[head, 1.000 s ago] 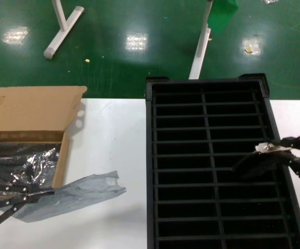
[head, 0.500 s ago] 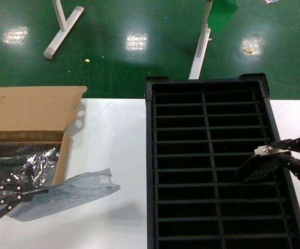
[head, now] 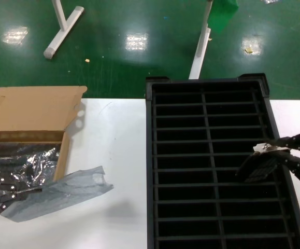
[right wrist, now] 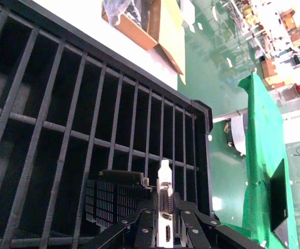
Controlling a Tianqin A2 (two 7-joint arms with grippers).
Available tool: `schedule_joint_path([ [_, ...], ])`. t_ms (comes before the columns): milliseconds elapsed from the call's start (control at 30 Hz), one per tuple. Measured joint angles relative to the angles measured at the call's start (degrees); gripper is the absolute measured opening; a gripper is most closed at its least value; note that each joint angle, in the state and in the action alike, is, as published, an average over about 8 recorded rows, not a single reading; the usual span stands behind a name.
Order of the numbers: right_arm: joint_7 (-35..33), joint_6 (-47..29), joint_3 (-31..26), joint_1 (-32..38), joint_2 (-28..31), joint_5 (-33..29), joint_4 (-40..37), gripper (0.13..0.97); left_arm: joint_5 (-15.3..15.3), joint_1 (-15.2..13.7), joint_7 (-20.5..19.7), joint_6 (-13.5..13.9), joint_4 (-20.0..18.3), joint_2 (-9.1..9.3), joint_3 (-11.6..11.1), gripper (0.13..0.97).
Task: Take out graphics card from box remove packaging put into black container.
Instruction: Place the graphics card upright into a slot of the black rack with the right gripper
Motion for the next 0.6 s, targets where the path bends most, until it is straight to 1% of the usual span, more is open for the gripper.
schedule_joint_path([
  [367, 3.9, -3.6, -1.5, 2.5, -3.8, -6.1, 0.0, 0.191, -4.0, -2.8, 2.2, 0.0, 3.0, -0.61, 6.1, 0.142],
  [600, 5.1, -5.1, -2.4, 3.2, -5.9, -7.8, 0.0, 0.191, -6.5, -4.6, 3.6, 0.0, 5.0, -0.96, 10.1, 0.142],
])
